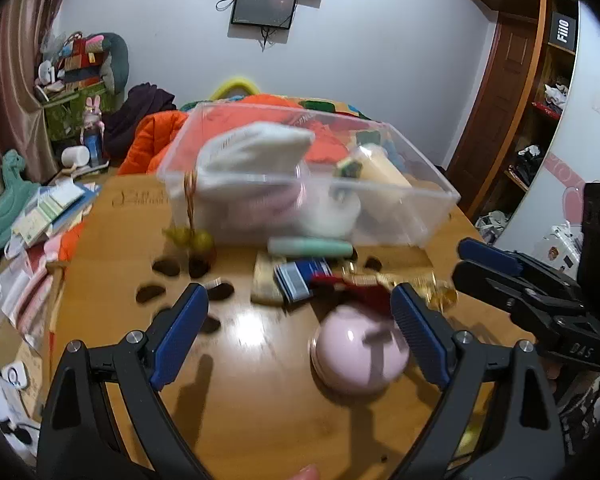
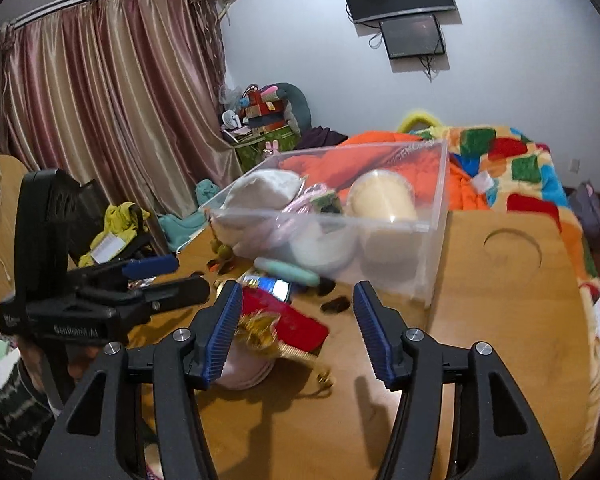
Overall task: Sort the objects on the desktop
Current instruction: 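Open both tools and withdraw them from the clear box, then grasp the red velvet pouch with right tool while left tool moves to pink round container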
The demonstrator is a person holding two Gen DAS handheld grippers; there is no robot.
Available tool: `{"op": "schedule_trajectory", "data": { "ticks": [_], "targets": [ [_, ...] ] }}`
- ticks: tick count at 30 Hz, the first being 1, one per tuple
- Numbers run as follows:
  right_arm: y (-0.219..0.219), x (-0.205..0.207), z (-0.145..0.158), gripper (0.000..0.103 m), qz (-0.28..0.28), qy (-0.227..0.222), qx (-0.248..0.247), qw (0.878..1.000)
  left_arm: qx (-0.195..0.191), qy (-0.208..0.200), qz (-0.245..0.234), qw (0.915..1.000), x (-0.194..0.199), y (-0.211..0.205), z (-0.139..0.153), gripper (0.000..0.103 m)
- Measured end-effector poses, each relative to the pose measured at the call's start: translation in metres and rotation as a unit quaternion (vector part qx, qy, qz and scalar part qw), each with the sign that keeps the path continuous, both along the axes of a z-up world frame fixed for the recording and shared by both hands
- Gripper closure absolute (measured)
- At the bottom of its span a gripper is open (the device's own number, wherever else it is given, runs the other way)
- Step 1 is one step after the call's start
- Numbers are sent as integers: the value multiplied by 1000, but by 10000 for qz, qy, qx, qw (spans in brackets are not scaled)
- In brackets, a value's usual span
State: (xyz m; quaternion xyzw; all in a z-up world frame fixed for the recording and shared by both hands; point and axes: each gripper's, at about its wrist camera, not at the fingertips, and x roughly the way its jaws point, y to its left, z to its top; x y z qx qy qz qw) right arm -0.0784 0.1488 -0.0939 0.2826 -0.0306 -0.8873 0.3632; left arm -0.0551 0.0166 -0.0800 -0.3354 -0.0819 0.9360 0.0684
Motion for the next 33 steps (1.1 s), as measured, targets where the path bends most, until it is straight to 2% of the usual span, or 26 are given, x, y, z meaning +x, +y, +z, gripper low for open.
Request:
{"op": "schedule_trajectory", "data": {
  "ticks": [8, 15, 19, 23, 26, 28, 33],
  "targets": [
    [-16, 11, -14, 49, 173, 12, 291, 9994, 283, -210, 194, 9992, 26, -6, -21, 10],
    [-25, 10, -24, 49, 180, -52, 521, 9985, 219, -278, 105, 9993, 32, 3, -32, 10],
    [-31, 7, -24, 50, 170, -31, 632, 9979, 47, -195, -60, 9998, 33, 16, -31, 10],
    [-34, -4, -26, 50, 203, -223, 515, 9982, -95, -212, -189, 9996, 28, 28, -31, 10],
    [-32, -9, -26, 63, 197, -311, 403, 9985, -222, -217, -217, 9993, 24, 34, -31, 10],
    [-31, -9, -27, 80, 176, -316, 412, 9985, -261, -220, -213, 9992, 21, 37, -31, 10],
    [-23, -10, -28, 89, 82, -334, 270, 9990, -415, -222, -146, 9988, 13, 45, -30, 10]
  ]
}}
